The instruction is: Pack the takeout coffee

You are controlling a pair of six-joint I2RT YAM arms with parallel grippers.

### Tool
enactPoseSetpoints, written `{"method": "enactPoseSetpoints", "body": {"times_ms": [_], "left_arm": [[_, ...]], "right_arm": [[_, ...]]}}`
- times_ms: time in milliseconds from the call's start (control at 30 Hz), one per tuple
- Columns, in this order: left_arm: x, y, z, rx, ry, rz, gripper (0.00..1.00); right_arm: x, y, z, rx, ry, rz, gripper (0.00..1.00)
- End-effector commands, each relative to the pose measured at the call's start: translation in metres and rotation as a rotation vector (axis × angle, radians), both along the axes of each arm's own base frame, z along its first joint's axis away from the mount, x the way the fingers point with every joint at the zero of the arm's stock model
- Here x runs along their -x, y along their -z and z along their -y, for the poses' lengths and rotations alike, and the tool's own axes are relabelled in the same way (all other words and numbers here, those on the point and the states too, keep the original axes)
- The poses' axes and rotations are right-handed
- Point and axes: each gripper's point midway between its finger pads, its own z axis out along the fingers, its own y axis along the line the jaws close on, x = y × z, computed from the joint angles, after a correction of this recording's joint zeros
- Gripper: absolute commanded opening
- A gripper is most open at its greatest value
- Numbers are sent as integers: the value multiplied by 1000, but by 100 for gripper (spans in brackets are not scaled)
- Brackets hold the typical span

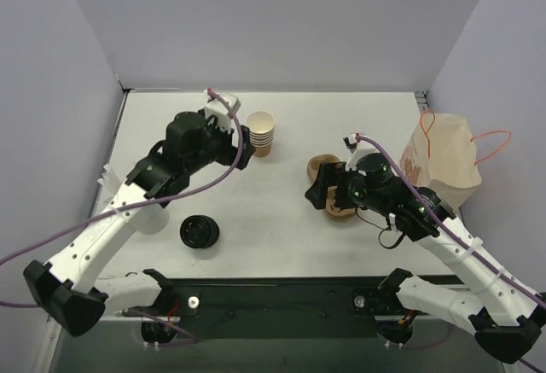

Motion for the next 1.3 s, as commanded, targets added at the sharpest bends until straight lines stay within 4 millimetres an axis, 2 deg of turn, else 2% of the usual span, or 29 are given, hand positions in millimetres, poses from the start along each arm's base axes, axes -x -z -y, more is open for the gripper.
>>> {"method": "enactPoseSetpoints", "body": {"times_ms": [0,33,167,200,233,267,400,433,533,733,1033,1267], "left_arm": [[-43,-22,22,-62,2,49,80],[-58,-4,31,-103,0,17,76],[-93,12,53,-194,28,-16,57],[-99,17,56,-210,21,-30,48],[-111,24,63,-222,18,-44,46],[-115,31,66,-233,21,-61,45],[-133,54,78,-285,43,-87,45],[-137,67,81,-302,48,-110,44],[-143,80,84,-324,50,-125,43],[-151,89,87,-351,56,-115,43],[-160,90,87,-387,54,-97,43],[-165,102,91,-409,60,-124,43]], "right_arm": [[7,-2,-2,-7,-64,32,88],[8,-3,-1,-2,-66,40,87],[8,-11,4,2,-62,82,81],[10,-12,4,1,-70,85,80],[11,-15,4,-5,-80,94,79],[12,-16,5,-4,-83,102,79],[16,-22,4,-18,-101,119,77],[16,-22,5,-20,-103,121,77],[18,-24,5,-19,-113,132,76],[18,-22,9,-2,-110,147,76],[16,-18,10,11,-109,145,76],[17,-20,10,12,-111,149,76]]}}
